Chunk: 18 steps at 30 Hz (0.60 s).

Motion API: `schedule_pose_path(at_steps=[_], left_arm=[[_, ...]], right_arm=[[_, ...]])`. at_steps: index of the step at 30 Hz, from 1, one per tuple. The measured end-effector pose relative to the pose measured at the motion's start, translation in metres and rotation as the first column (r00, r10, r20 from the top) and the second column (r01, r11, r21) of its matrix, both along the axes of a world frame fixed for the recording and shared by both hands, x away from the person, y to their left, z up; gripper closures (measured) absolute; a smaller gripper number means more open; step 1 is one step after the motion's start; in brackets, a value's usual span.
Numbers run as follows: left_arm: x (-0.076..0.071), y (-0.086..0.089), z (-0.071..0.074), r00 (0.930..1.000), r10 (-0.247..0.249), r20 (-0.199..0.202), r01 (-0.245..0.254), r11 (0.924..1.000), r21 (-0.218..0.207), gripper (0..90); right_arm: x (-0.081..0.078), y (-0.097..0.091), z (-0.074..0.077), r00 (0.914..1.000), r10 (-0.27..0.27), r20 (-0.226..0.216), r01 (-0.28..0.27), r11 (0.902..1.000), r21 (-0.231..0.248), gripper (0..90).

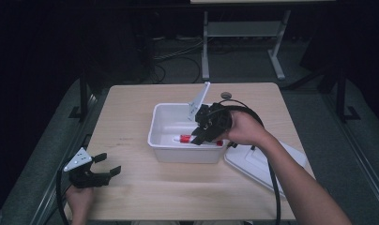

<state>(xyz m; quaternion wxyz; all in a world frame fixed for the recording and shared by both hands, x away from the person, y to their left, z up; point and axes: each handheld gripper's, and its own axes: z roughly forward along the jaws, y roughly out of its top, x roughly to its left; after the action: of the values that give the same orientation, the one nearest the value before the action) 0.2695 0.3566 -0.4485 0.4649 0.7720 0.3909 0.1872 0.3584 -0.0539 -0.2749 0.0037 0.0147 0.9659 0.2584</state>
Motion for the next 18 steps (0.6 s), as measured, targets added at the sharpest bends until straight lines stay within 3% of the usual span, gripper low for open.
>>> schedule_pose_path(at_steps=[18], left_arm=[[0.0,-0.001,0.001,1.0,-0.002,0.0,0.002,1.0,-0.001,14.3]], right_arm=[[0.022,-0.003,0.001,0.9991,-0.043,-0.007,0.043,0.9991,0.004,71.4]])
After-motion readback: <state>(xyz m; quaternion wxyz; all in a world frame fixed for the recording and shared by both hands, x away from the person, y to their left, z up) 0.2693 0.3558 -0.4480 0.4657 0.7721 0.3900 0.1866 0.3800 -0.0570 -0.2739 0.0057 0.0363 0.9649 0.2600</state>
